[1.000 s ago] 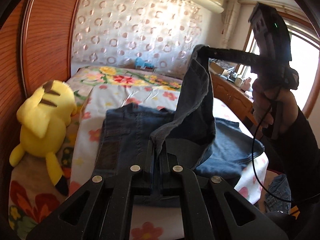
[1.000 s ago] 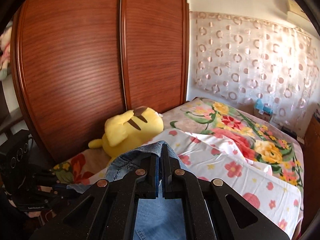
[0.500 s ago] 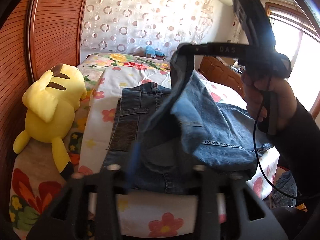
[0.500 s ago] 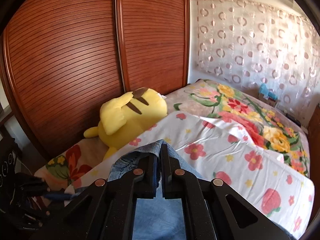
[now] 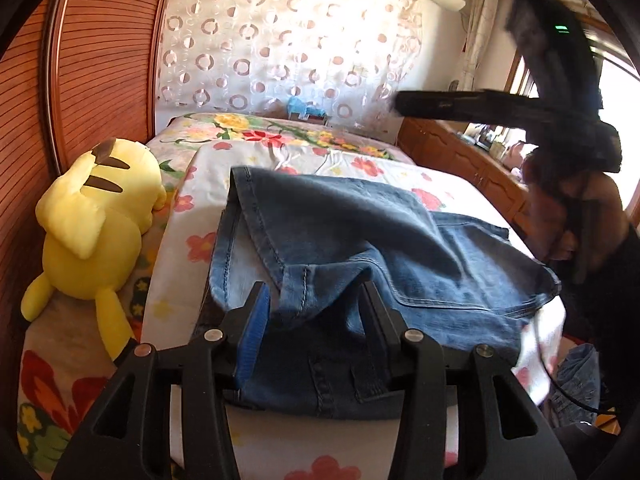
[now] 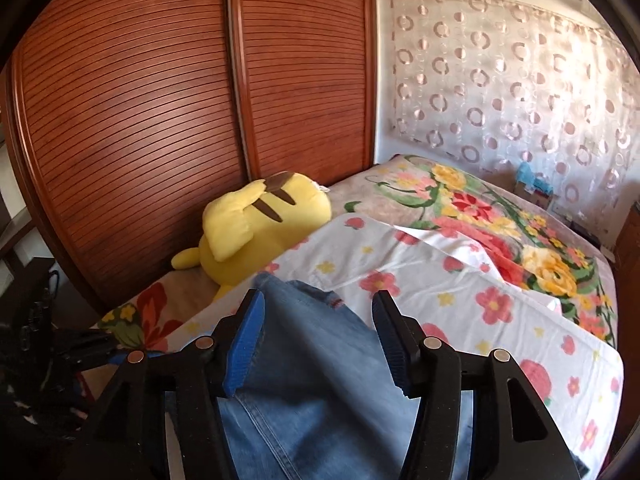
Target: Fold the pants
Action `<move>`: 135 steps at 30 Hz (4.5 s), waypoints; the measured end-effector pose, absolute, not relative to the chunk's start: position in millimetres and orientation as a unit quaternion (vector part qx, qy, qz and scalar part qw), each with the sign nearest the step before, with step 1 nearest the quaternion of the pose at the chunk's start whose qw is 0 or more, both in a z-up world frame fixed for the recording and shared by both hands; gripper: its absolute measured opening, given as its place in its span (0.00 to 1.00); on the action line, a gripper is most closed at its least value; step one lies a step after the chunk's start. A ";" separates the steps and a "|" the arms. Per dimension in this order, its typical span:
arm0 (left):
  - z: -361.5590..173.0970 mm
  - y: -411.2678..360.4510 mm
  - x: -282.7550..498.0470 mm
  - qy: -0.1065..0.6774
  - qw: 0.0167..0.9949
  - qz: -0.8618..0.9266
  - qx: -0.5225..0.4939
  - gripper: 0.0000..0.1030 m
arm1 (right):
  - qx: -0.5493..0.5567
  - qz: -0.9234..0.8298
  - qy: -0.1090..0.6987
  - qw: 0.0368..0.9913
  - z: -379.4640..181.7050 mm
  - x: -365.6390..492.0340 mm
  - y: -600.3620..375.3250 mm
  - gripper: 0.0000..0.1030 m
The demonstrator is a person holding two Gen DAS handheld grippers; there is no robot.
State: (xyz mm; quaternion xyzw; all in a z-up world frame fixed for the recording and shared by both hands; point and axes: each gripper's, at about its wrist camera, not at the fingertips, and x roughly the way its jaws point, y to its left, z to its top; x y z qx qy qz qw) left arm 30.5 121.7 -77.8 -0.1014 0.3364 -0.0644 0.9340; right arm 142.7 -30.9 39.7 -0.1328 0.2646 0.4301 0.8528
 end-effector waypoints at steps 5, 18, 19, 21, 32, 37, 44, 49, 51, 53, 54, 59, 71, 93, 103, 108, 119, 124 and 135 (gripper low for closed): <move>-90.3 125.3 49.2 0.358 0.927 -0.058 -0.095 0.46 | -0.137 0.406 0.271 0.862 30.8 133.3 -70.1 0.56; -63.6 136.6 7.5 0.330 0.937 -0.064 -0.093 0.08 | -0.094 0.337 0.344 0.871 -28.2 128.7 -165.5 0.56; -60.8 140.7 1.5 0.330 0.938 -0.060 -0.093 0.09 | -0.090 0.336 0.349 0.870 -32.5 128.7 -167.3 0.56; -63.6 144.3 -3.5 0.343 0.934 -0.056 -0.087 0.15 | -0.084 0.336 0.355 0.868 -37.7 131.1 -169.1 0.56; -74.9 140.2 18.9 0.356 0.931 -0.036 -0.076 0.47 | -0.103 0.317 0.350 0.875 -67.6 120.3 -156.7 0.56; -81.2 138.3 42.6 0.367 0.927 -0.034 -0.066 0.47 | -0.115 0.299 0.357 0.878 -84.9 116.4 -149.5 0.56; -110.3 138.7 55.7 0.411 0.910 -0.019 -0.057 0.45 | -0.116 0.289 0.357 0.880 -92.6 113.1 -151.3 0.56; -129.1 137.0 50.5 0.428 0.902 -0.017 -0.057 0.45 | -0.120 0.283 0.351 0.884 -96.0 106.4 -149.3 0.56; -129.0 137.4 49.1 0.425 0.903 -0.016 -0.058 0.45 | -0.116 0.284 0.350 0.885 -96.1 105.0 -151.0 0.56; -127.9 137.7 48.1 0.424 0.903 -0.014 -0.064 0.42 | -0.108 0.287 0.350 0.885 -96.3 106.0 -152.7 0.56; -127.3 136.5 47.1 0.422 0.904 -0.018 -0.066 0.35 | -0.105 0.287 0.350 0.885 -96.4 108.8 -153.2 0.56; -125.7 125.1 48.9 0.421 0.906 -0.014 -0.039 0.28 | -0.113 0.285 0.349 0.886 -96.9 109.2 -152.6 0.56; -113.5 129.8 52.6 0.400 0.915 -0.016 -0.051 0.07 | -0.110 0.288 0.347 0.886 -97.6 107.4 -154.5 0.56; -103.5 145.9 57.6 0.407 0.911 -0.004 -0.061 0.41 | -0.104 0.289 0.346 0.886 -99.9 106.3 -156.3 0.56; -128.7 139.3 70.8 0.432 0.900 -0.010 -0.046 0.38 | -0.099 0.291 0.346 0.886 -100.6 106.0 -156.4 0.56; -126.0 135.8 69.1 0.427 0.903 -0.022 -0.042 0.07 | -0.097 0.291 0.346 0.887 -101.0 105.7 -156.1 0.56; -93.5 150.9 65.7 0.391 0.919 0.010 -0.041 0.14 | -0.097 0.291 0.346 0.887 -101.5 105.1 -155.9 0.56; -98.5 149.8 67.2 0.394 0.917 0.001 -0.055 0.43 | -0.097 0.291 0.346 0.887 -101.9 105.1 -155.6 0.56; -86.4 100.8 60.3 0.366 0.929 -0.042 -0.044 0.76 | -0.097 0.290 0.345 0.887 -103.5 105.0 -155.6 0.56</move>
